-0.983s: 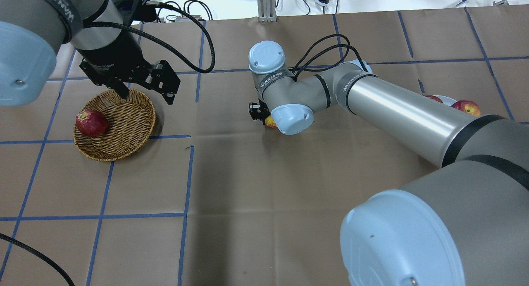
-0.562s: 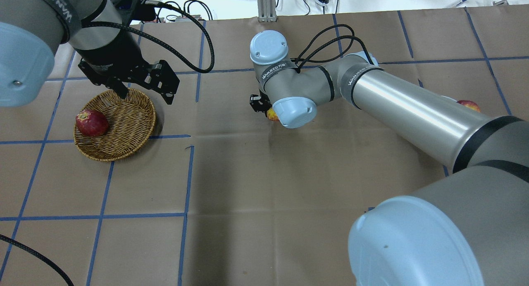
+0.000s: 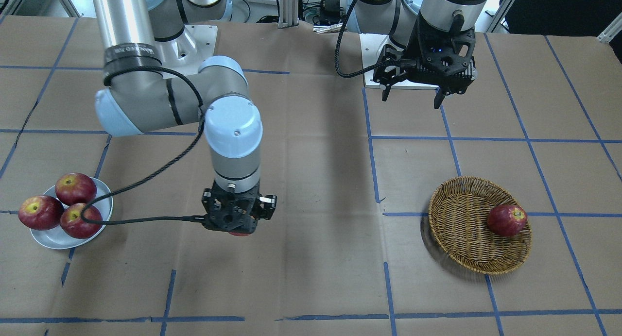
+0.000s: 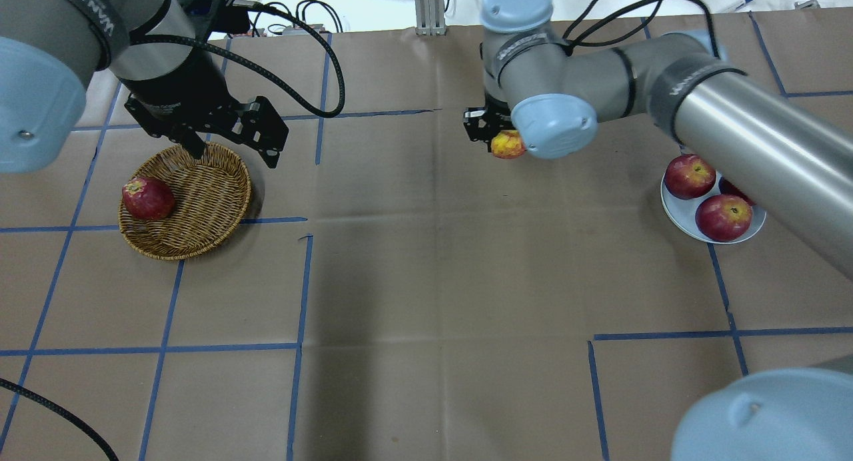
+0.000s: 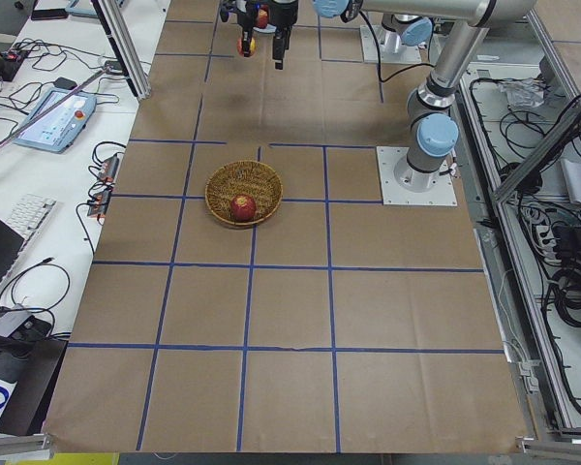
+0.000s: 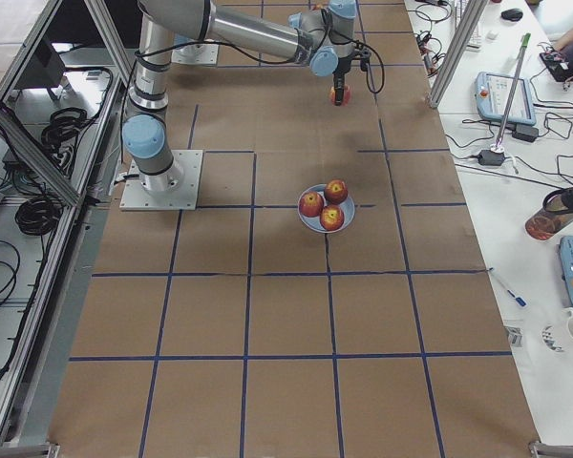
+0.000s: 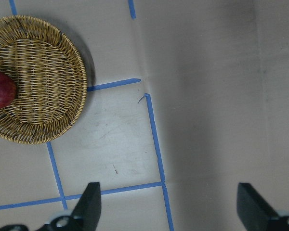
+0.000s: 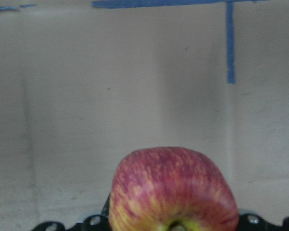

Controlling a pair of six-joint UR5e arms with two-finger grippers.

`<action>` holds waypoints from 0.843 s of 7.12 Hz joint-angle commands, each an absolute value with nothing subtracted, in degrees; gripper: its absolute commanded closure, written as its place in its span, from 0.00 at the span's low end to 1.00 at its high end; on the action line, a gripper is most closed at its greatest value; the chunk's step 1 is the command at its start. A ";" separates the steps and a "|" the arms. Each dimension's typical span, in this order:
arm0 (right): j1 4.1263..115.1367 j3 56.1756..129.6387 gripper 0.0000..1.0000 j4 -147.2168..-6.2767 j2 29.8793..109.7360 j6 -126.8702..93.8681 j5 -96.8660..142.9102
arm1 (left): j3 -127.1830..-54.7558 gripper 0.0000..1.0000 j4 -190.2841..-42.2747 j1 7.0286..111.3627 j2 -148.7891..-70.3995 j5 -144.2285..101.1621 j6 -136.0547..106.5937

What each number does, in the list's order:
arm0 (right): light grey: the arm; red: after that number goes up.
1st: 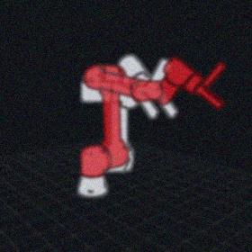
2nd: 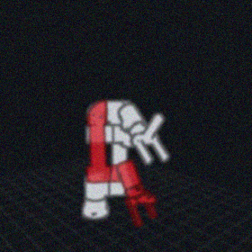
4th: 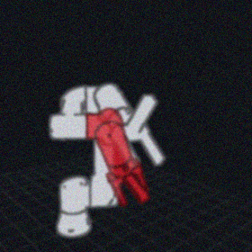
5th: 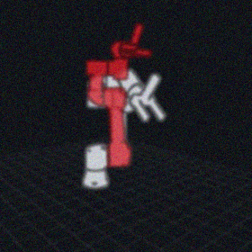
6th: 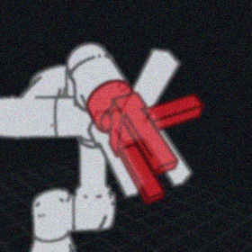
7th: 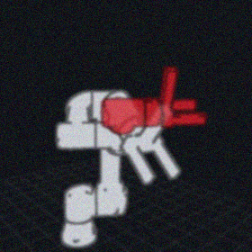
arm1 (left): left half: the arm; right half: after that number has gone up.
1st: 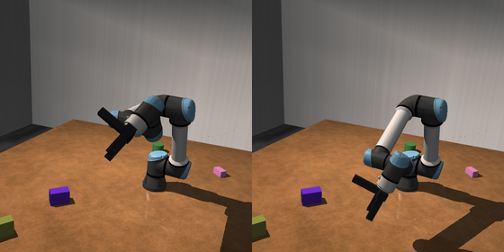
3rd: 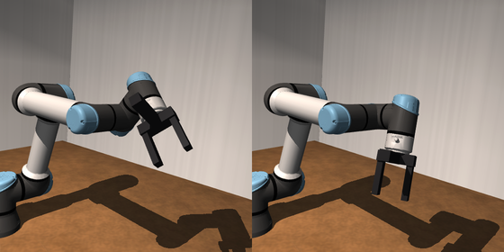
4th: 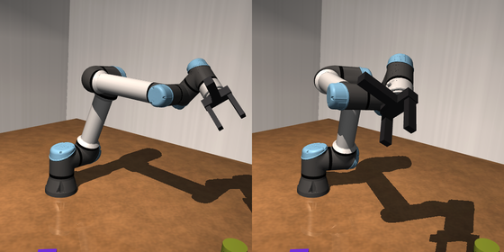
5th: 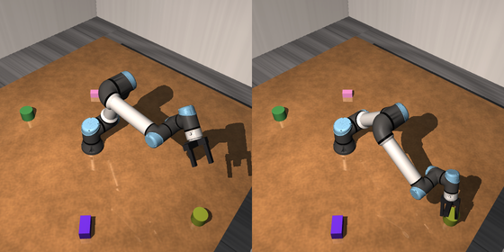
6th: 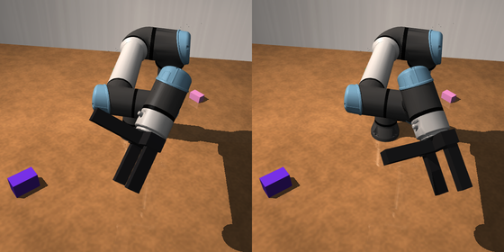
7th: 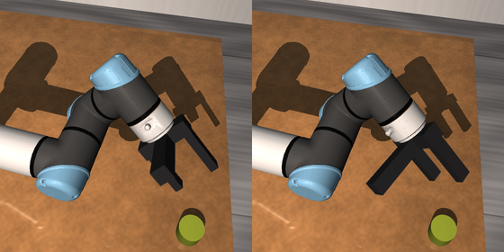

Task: Transfer apple from basket to plate
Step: 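Lift the apple with the right gripper and carry it over the white plate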

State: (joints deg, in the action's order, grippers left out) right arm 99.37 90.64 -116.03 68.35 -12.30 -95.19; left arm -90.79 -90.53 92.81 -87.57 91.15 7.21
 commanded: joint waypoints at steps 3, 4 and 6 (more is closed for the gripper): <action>74.25 99.56 0.40 -113.72 78.13 24.35 -94.05 | -90.79 0.01 -90.62 92.81 -87.54 91.23 7.21; 69.48 100.28 0.40 -113.90 77.61 31.48 -90.91 | -90.79 0.01 -90.62 92.81 -87.54 91.23 7.21; 64.88 102.99 0.40 -117.91 76.91 37.86 -89.74 | -90.79 0.01 -90.62 92.81 -87.54 91.23 7.21</action>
State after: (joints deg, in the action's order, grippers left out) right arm 67.70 101.11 -115.14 77.32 33.55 -90.49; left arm -90.79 -90.61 92.81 -87.53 91.23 7.21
